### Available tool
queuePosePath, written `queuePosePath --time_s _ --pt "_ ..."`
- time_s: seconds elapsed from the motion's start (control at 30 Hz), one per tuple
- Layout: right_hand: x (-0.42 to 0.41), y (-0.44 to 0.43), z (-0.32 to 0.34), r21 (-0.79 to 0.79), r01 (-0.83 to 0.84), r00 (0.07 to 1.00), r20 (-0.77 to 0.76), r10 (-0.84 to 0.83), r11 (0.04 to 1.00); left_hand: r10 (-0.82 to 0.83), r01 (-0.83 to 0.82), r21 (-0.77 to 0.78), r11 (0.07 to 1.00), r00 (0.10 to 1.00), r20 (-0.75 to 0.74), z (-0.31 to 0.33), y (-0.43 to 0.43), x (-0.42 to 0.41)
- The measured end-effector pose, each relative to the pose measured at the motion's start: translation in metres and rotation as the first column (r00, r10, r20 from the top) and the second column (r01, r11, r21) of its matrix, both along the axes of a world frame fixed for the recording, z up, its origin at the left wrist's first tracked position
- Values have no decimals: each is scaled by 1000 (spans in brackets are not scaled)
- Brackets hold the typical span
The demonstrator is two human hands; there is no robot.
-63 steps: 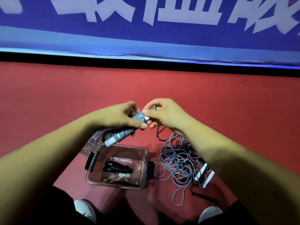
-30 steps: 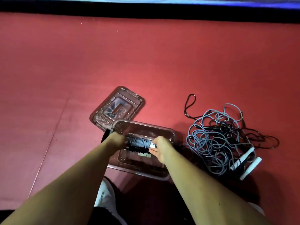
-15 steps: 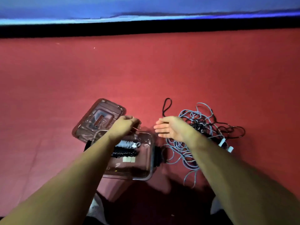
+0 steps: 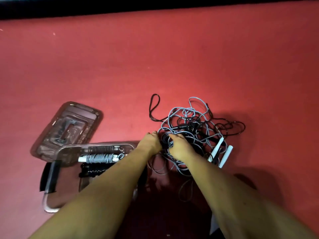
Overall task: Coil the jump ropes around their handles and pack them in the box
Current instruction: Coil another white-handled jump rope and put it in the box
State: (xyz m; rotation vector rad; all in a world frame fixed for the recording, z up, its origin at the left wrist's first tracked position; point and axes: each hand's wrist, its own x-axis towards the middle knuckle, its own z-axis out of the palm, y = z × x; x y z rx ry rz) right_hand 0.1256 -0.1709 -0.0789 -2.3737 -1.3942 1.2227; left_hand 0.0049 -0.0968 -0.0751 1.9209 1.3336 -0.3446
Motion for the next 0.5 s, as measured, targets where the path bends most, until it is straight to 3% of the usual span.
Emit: queuePosePath --time_s 0.13,0.27,0.33,0.37,0.43,0.5 --pt "10 0 -19 87 -25 995 102 16 996 -105 102 -56 993 993 -57 -35 -3 10" --pt "15 0 -13 140 45 985 158 -67 989 4 -3 48 999 1000 -25 -36 -13 10" --pt "17 -1 -3 99 109 987 111 -120 989 101 -100 -18 995 984 147 -21 -13 13" --pt "16 -3 4 86 108 990 87 -115 990 204 -176 -123 977 940 272 -6 -14 13" --pt "14 -5 25 74 29 998 61 -34 997 404 -275 -320 907 784 471 31 -9 11" --pt "11 -4 57 71 -17 1000 22 15 997 433 -256 -364 896 687 583 81 -3 7"
